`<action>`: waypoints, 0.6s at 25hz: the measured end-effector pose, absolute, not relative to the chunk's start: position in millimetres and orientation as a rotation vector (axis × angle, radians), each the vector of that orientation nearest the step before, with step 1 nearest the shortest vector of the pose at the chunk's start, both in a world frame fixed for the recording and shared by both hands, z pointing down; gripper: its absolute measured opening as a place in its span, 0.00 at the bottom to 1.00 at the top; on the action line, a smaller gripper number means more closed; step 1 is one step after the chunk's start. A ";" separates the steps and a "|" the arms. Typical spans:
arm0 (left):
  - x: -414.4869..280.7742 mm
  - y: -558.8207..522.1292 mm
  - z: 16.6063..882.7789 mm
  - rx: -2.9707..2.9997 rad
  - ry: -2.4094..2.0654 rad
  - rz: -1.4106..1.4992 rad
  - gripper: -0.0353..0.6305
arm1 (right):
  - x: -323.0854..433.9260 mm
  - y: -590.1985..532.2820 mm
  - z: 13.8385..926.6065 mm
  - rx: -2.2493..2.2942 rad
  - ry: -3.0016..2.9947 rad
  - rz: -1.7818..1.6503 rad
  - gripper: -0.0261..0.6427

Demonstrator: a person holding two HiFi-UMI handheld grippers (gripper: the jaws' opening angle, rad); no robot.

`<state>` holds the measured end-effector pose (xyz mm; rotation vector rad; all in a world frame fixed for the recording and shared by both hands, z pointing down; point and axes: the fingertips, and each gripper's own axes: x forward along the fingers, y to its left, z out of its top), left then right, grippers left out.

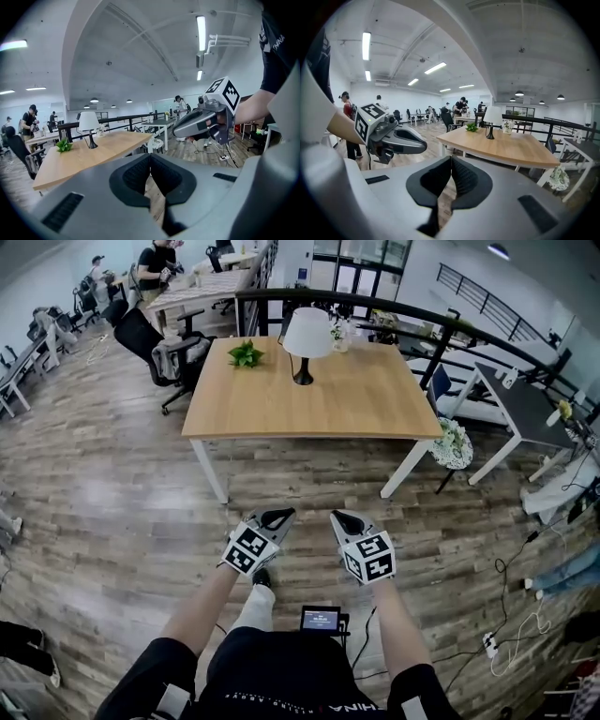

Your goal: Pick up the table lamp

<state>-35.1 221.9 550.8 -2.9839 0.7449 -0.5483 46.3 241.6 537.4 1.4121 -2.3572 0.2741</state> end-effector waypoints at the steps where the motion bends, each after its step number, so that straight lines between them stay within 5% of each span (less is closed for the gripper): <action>1: -34.1 209.7 553.5 -2.986 0.737 -0.555 0.08 | 47.9 229.6 538.4 1.422 -2.359 0.284 0.08; 15: -58.1 -28.7 561.4 -3.021 0.648 -0.566 0.08 | 24.7 6.8 539.1 1.519 -2.285 0.357 0.08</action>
